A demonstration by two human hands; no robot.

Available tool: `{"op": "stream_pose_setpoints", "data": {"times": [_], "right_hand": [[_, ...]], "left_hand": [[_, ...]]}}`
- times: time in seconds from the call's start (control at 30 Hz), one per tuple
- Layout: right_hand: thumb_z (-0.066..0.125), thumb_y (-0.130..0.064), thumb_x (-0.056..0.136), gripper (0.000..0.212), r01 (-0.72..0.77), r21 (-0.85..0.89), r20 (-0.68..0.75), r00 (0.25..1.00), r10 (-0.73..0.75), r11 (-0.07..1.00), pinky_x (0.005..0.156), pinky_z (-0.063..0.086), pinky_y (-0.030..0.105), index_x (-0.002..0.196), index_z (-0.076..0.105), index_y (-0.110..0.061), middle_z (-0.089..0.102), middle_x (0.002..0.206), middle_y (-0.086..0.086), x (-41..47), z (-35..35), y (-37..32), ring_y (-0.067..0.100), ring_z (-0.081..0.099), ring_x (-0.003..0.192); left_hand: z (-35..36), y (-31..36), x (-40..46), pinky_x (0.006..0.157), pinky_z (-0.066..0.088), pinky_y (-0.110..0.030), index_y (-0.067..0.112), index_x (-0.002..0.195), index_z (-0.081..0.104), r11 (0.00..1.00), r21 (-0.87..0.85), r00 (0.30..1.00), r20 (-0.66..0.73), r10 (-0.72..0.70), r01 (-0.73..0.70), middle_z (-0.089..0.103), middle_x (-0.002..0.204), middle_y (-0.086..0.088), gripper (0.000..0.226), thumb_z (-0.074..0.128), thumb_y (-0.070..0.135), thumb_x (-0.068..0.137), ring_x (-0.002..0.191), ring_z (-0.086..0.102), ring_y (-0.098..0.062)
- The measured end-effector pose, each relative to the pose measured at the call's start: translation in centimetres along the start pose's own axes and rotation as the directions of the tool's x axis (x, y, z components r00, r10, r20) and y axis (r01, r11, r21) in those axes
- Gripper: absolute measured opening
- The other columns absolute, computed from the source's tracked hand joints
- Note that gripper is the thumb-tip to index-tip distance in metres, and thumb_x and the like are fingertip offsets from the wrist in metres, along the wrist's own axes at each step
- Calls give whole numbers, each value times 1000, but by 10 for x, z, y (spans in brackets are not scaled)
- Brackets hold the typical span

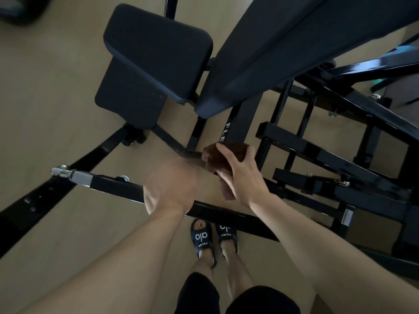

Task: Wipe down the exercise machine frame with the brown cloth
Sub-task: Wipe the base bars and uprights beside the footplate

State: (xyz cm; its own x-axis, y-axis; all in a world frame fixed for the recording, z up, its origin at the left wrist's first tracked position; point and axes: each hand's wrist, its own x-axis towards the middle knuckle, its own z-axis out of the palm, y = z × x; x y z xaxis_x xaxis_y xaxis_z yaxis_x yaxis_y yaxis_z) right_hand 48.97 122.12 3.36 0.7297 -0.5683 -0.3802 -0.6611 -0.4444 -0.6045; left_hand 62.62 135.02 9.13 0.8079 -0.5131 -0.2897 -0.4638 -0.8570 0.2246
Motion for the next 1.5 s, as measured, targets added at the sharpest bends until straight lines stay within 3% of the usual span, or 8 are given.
{"op": "stream_pose_setpoints", "data": {"times": [0.27,0.4,0.5,0.7,0.87,1.17,1.33,1.5], "right_hand": [[46,-48,105,58,-171,280,-216,948,235,945,107,48,59,156,17,-52,17,155,8,73,-30,-8,41,49,130],[46,-48,104,67,-133,207,-92,984,154,969,106,50,56,155,3,-58,7,156,-3,23,-2,-19,41,54,126],[41,-45,107,68,-146,189,-23,988,153,971,97,53,45,156,-5,-55,9,158,7,4,9,-13,40,59,120],[35,-43,109,52,-169,458,-143,955,260,873,90,48,37,154,11,-55,21,156,5,36,-5,-5,35,55,122],[39,-39,109,51,-177,599,-198,913,358,781,91,56,47,153,17,-52,27,149,3,75,-24,3,31,52,121],[46,-36,108,51,-42,331,-222,967,121,943,80,29,-3,155,30,-24,33,146,9,121,-76,49,12,41,115],[44,-35,109,49,-79,455,-298,925,235,887,91,37,14,155,29,-29,32,152,4,112,-56,29,10,41,117],[44,-37,108,50,-119,396,-100,980,171,911,89,52,26,155,25,-37,30,154,5,60,-33,16,24,59,113]], "left_hand": [[2,-2,3,60,39,-33,33,86,58,1000,17,999,34,-24,23,63,78,9,19,45,44,95,68,58,-21],[0,0,2,60,39,-33,32,84,57,999,16,998,45,-31,30,60,73,8,21,42,43,94,66,57,-23],[0,0,1,59,39,-33,31,82,55,999,20,998,49,-35,34,58,70,8,22,42,43,94,65,57,-23],[2,-2,1,56,36,-31,31,78,53,1000,16,999,28,-24,24,55,65,9,21,44,42,93,59,54,-21],[4,-3,1,57,41,-32,32,78,52,1000,-7,999,29,-23,23,59,70,10,24,39,46,92,62,56,-21],[3,-5,0,53,33,-28,31,79,53,1000,-25,1000,11,-2,3,56,68,11,27,34,47,89,58,53,-18],[2,-4,0,55,36,-31,30,78,55,1000,-11,999,20,-25,25,60,69,8,26,36,45,89,62,55,-23],[1,-3,0,53,34,-29,29,77,55,1000,-18,1000,18,-12,13,59,67,8,22,42,40,90,61,55,-22]]}}
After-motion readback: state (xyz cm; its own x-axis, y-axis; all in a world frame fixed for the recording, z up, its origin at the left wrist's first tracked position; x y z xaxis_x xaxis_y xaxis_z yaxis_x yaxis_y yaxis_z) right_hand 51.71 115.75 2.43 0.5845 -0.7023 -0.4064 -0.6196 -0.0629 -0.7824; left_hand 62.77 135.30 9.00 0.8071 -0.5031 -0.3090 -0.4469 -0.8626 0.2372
